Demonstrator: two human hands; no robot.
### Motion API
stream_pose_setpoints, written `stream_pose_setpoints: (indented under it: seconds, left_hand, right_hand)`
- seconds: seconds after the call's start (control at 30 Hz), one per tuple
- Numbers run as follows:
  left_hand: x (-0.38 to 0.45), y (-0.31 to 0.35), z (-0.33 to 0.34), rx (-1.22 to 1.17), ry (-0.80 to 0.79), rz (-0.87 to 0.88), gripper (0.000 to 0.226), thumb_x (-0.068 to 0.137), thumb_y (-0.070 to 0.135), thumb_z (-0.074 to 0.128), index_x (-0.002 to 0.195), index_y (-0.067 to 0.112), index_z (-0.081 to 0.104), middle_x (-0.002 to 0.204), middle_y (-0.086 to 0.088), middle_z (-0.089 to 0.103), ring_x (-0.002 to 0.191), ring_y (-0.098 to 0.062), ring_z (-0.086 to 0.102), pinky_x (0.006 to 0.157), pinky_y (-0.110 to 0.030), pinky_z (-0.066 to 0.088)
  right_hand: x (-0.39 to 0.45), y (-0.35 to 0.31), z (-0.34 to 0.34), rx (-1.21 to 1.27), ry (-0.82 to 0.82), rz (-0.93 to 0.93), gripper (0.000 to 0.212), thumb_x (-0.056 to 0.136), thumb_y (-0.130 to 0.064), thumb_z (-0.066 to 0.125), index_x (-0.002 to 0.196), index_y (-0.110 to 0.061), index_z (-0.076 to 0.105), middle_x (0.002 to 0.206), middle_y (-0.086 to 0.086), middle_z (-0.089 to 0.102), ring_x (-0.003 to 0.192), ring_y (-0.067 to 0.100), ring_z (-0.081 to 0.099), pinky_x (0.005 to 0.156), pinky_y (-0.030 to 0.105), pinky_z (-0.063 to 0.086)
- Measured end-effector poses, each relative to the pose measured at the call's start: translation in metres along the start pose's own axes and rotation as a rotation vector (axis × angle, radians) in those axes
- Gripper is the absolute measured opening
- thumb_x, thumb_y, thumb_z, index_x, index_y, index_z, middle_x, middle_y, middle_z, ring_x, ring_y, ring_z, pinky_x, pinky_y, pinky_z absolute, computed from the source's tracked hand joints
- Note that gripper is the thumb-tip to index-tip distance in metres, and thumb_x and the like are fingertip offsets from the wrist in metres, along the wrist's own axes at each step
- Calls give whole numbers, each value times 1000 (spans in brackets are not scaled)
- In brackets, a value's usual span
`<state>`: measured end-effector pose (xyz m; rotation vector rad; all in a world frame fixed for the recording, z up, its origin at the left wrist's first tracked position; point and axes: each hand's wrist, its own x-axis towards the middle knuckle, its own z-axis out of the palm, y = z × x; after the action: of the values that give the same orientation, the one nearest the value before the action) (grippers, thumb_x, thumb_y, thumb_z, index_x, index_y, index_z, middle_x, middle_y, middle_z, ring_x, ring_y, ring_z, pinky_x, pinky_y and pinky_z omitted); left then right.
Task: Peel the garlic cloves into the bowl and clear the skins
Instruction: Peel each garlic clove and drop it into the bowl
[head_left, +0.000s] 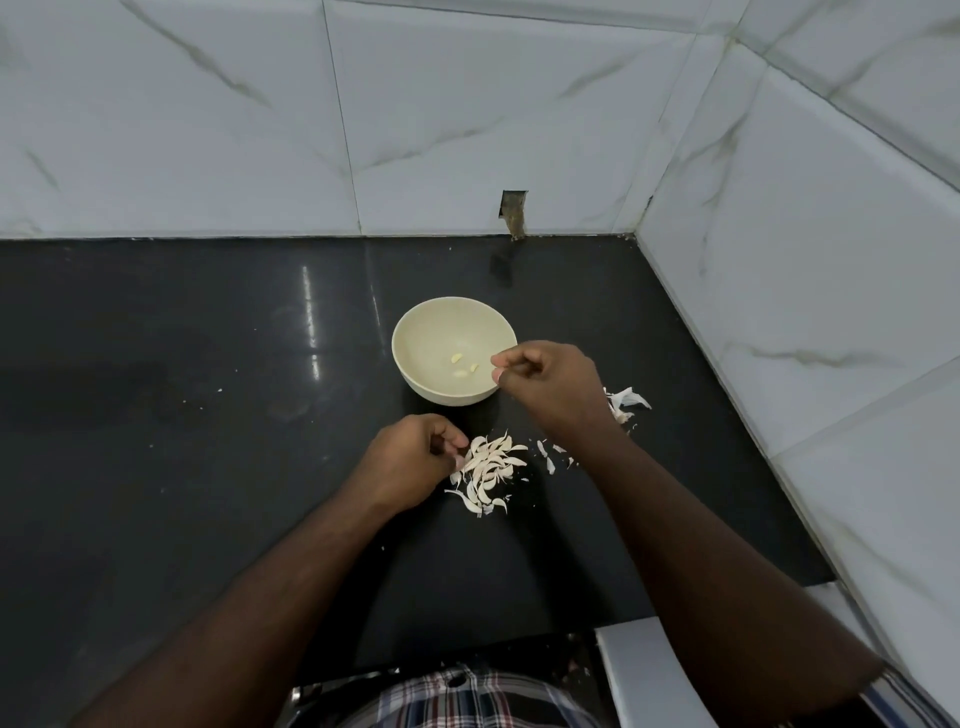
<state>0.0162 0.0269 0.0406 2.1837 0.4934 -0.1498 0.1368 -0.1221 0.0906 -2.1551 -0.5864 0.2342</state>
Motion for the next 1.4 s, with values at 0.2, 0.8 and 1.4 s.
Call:
stream_pose_setpoints:
  seconds: [0.2,0.8,1.4]
  left_hand:
    - [0,-1,4,96,-29,-19,20,85,17,76,101,27,71,86,14,69,80,5,62,63,-4,39]
    - [0,2,9,149,-18,-53,15,85,14,70,95,24,74,81,14,72,79,2,66,65,-11,45]
    - [-6,4,11,111,28,-76,21,89,15,58,84,30,71,84,12,73,84,-6,67,68,-18,46]
  right_hand:
    - [-33,48,-1,-341,-266,125,18,89,-19,67,104,-22,77,98,-5,76,91,10,68,84,25,51]
    - [-39,50,22,-418,-249,3,35,89,-15,55,117,-25,72,106,-2,66,100,16,63,87,29,48]
    - [-25,39,40,-499,-379,-136,29,80,-24,51,102,-21,70,103,2,62,101,27,58,90,40,49]
